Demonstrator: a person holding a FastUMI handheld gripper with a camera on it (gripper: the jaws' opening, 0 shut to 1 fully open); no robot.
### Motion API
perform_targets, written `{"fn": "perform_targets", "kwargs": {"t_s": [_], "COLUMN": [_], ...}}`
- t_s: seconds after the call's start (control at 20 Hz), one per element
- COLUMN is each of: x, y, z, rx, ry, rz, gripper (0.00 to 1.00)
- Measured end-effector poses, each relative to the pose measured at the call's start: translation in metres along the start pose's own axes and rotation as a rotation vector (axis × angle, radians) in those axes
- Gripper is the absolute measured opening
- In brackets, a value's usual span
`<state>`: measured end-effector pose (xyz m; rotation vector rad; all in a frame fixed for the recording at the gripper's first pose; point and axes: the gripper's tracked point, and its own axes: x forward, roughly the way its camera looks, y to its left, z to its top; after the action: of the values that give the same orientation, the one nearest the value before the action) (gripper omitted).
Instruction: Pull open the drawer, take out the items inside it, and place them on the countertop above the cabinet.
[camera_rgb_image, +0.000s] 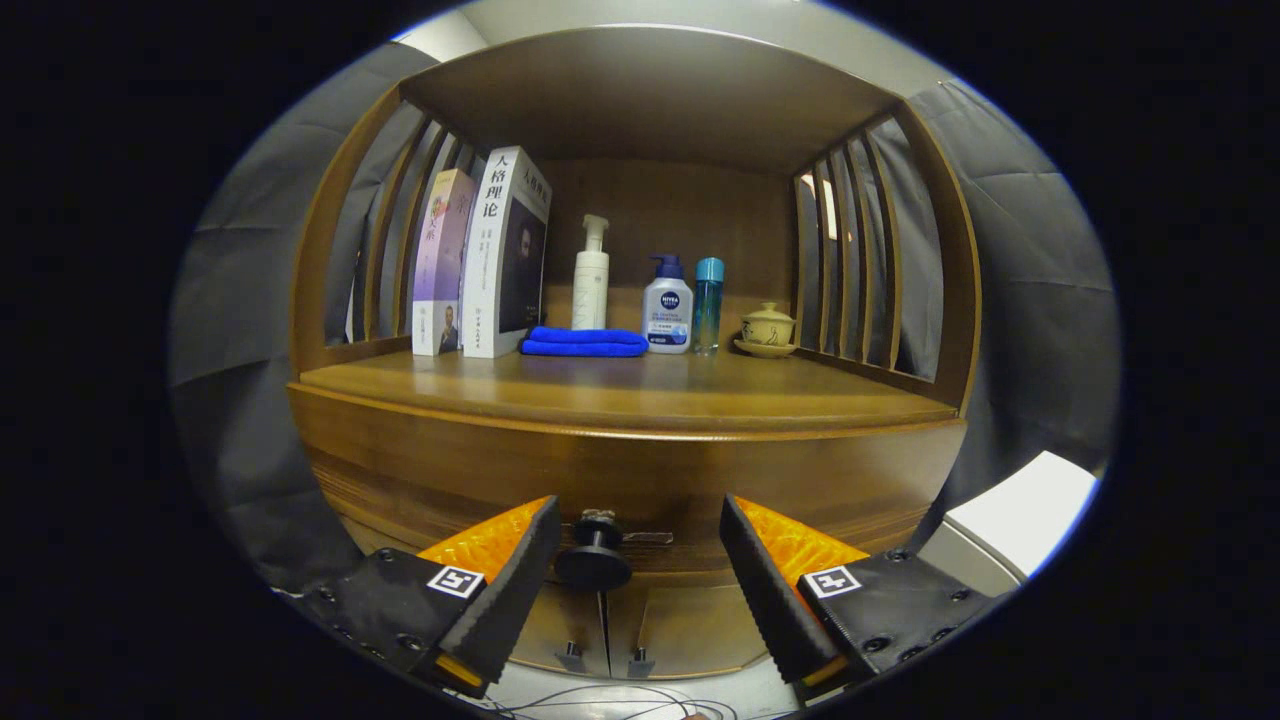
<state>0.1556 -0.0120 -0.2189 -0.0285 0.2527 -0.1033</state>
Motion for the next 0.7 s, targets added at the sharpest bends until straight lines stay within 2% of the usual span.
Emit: {"fn": "perform_targets", "kwargs": {"t_s": [0.05, 0.2, 0.3, 0.4, 0.55, 0.7], "x": [0.002, 0.007, 0.009, 0.009, 0.012, 0.012], "y": [0.003, 0.015, 0.016, 0.014, 0.020, 0.021], "z": [-0.003, -0.017, -0.022, -0.025, -0.036, -0.028], "rx": [0.014, 0.045, 0.031, 0.012, 0.016, 0.033], "ry": [0.004, 0.025, 0.029, 0.017, 0.048, 0.006], "rz": [0.006, 0.037, 0.018, 0.007, 0.022, 0.018], "gripper": [1.00, 0.88, 0.88, 0.63, 0.66, 0.55]}}
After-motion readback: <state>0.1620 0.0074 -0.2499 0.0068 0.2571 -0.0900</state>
